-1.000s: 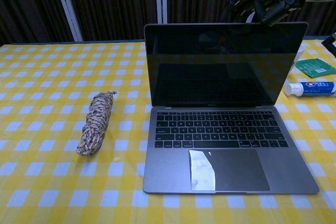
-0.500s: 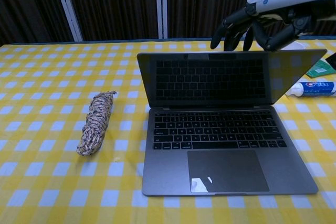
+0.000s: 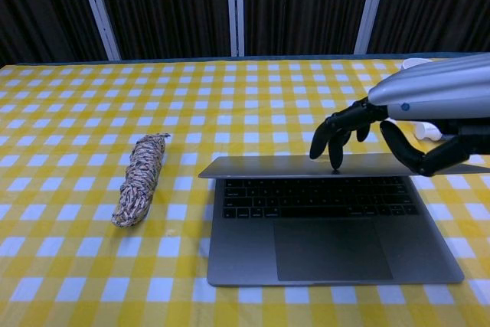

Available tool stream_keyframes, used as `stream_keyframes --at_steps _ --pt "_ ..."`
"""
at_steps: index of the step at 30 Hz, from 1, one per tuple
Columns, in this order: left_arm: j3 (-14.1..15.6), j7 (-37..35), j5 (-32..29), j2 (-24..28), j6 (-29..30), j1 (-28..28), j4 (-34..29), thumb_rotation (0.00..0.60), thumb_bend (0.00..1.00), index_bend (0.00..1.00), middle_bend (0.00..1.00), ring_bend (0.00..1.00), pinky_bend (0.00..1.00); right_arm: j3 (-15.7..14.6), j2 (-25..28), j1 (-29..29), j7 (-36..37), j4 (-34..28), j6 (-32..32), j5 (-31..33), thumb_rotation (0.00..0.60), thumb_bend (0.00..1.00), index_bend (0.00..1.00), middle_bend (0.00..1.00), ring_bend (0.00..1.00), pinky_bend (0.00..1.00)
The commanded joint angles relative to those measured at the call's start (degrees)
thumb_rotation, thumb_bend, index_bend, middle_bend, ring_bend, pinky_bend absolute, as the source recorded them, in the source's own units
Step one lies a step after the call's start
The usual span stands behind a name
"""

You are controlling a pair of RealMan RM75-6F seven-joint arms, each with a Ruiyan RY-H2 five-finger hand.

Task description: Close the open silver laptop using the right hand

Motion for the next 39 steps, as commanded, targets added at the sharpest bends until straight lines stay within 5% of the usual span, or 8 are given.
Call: stream_keyframes --at_steps 1,13,25,34,39 --pt "0.0 0.2 0.0 -0.1 0.0 0.0 0.0 0.600 0.00 0.00 0.00 0.00 0.00 -2.1 -2.2 -0.9 -2.5 3.5 2.3 -4.7 0.600 1.00 0.23 0.29 0.22 0.28" --pt "0.1 1.1 -0.3 -0.6 -0.2 -0.2 0.0 0.600 0.00 0.00 0.00 0.00 0.00 -8.4 -7.7 -0.2 -3.4 15.7 8.3 -20.4 0.600 1.00 0.22 0.27 0.21 0.28" --pt "0.2 1.2 -0.7 -0.7 -0.6 -0.3 0.1 0.600 0.00 0.00 0.00 0.00 0.00 -12.4 -12.6 -0.6 -5.0 24.9 9.4 -24.1 0.600 1.00 0.22 0.27 0.21 0.28" --pt "0.2 1.2 -0.9 -0.7 -0.7 -0.3 0.2 0.600 0.00 0.00 0.00 0.00 0.00 -13.2 -15.0 -1.3 -9.0 28.9 12.6 -26.5 0.600 1.00 0.22 0.27 0.21 0.28" --pt "0.1 0.6 -1.0 -0.5 -0.4 -0.2 0.3 0.600 0.00 0.00 0.00 0.00 0.00 -9.9 -12.1 -3.5 -9.5 27.9 23.8 -26.4 0.600 1.00 0.21 0.26 0.21 0.28"
